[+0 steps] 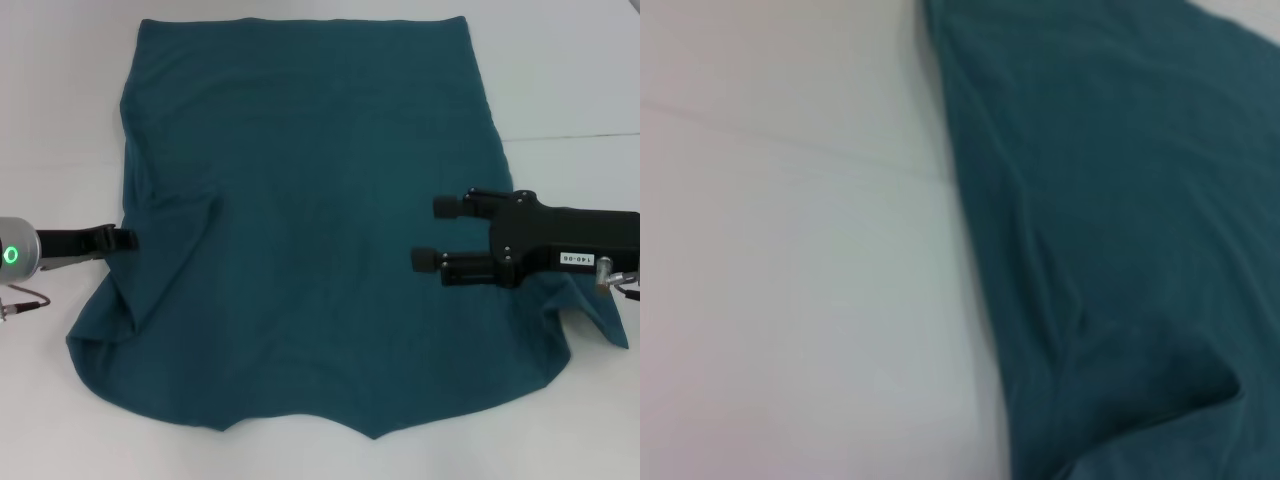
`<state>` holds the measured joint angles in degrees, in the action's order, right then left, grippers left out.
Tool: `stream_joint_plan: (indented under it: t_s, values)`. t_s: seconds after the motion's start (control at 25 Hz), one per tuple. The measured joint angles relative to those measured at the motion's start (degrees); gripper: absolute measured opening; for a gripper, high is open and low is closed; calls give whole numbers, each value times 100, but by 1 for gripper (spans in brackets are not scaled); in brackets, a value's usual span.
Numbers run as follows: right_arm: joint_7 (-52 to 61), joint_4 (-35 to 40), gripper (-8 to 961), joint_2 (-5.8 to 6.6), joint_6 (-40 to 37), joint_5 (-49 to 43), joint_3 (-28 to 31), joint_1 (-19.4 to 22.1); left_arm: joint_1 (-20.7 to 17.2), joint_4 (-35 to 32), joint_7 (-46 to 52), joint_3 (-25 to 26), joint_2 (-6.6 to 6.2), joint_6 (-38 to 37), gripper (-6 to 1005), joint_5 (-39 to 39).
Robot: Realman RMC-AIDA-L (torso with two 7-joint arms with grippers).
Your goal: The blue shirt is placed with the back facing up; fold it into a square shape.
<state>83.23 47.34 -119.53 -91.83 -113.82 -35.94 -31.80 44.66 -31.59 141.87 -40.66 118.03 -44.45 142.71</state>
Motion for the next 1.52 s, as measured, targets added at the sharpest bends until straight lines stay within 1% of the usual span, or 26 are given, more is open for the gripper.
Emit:
stream_joint_plan:
  t_s: [0.08,0.28,0.4,0.48,0.52,0.56,0.6,0.72,0.84,0.92,0.96,1.0,1.12,1.24,1.32,1.36,1.44,1.52]
  values:
    - [0,-24,878,0,-13,0,13,6,-11,1,-143,-12,15,25,456,-127]
    - [0,-41,876,0,-19,0,45,37,7,19,-298,-69,45,11,437,-159]
    - [0,-41,875,0,-19,0,45,43,9,25,-329,-103,61,2,301,-161]
    - [0,-41,874,0,-19,0,45,45,-32,-32,-392,-109,119,37,211,-169]
    - [0,-41,874,0,-20,0,45,47,-57,-87,-429,-109,147,40,185,-179]
    - [0,-41,873,0,-20,0,45,49,-89,-168,-479,-110,184,41,160,-189]
    - [0,-41,873,0,-20,0,44,53,-142,-321,-597,-119,262,19,135,-203]
    - [0,-41,866,0,-20,0,44,60,-190,-555,-819,-121,389,-81,58,-214]
    - [0,-41,847,0,-22,0,44,70,-253,-905,-1291,-131,565,-350,59,-340]
    - [0,-41,834,0,-24,33,44,82,-282,-1051,-1603,-206,611,-554,60,-534]
    - [0,-41,834,0,-25,85,47,104,-309,-1104,-1854,-421,612,-731,59,-817]
    - [0,-41,834,0,-25,85,47,104,-309,-1104,-1854,-421,612,-731,58,-817]
    - [0,-37,834,0,-27,131,51,137,-367,-1194,-2196,-738,604,-931,55,-1094]
    - [0,-32,834,2,-35,140,52,142,-441,-1326,-2393,-1079,623,-1009,58,-1199]
    - [0,-24,834,4,-39,143,52,151,-519,-1437,-2427,-1415,618,-1027,61,-1214]
    - [0,-18,834,4,-40,144,53,154,-591,-1552,-2444,-1617,615,-1034,63,-1220]
    - [0,-18,834,3,-41,145,53,155,-738,-1766,-2450,-1865,619,-1035,66,-1223]
    - [0,-20,834,5,-42,147,54,156,-907,-1991,-2378,-1983,631,-1021,85,-1239]
